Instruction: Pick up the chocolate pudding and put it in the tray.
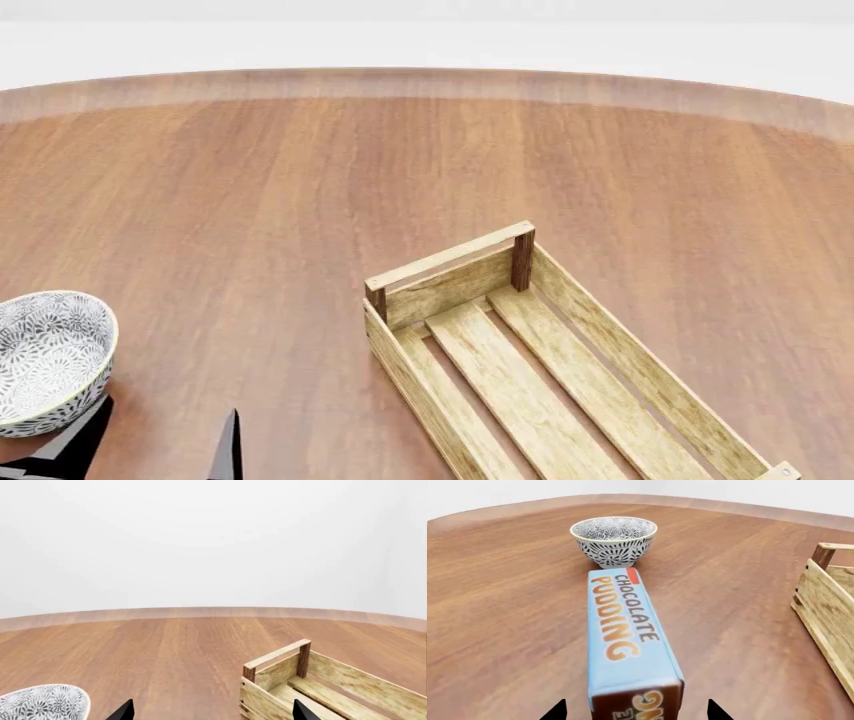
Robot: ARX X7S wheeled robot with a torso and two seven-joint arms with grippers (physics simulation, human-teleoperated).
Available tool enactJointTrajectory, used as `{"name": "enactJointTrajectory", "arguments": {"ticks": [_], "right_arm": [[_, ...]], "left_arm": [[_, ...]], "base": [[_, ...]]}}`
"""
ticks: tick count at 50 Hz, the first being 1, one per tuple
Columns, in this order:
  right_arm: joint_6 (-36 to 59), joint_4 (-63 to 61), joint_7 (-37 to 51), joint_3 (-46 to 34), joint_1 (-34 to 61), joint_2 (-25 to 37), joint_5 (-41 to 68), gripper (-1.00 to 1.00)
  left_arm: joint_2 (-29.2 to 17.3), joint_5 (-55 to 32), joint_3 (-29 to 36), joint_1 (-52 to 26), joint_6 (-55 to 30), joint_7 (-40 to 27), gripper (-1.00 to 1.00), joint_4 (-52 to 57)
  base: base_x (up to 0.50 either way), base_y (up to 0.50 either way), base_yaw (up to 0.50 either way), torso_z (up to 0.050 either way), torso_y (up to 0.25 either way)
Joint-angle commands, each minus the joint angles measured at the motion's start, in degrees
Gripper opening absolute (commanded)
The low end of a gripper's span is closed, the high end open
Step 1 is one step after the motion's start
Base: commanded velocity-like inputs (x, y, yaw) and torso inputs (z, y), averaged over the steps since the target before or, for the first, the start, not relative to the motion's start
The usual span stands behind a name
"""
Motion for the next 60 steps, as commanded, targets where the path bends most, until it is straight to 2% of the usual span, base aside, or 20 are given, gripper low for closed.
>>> {"name": "enactJointTrajectory", "arguments": {"ticks": [1,59,60], "right_arm": [[-0.82,2.67,0.0,-0.51,1.1,-0.59,0.08,1.0],[-4.58,13.51,0.43,-2.62,6.23,-3.58,1.53,1.0],[-4.82,13.54,0.37,-2.69,6.24,-3.51,1.53,-1.0]], "left_arm": [[-0.2,-0.18,0.36,-0.3,0.18,-0.25,1.0,-0.29],[-1.04,-1.33,2.11,-0.88,0.73,-1.44,1.0,-0.59],[-1.05,-1.28,2.17,-0.82,0.8,-1.48,1.0,-0.58]], "base": [[0.0,0.0,0.0,0.0,0.0],[0.0,0.0,0.0,0.0,0.0],[0.0,0.0,0.0,0.0,0.0]]}}
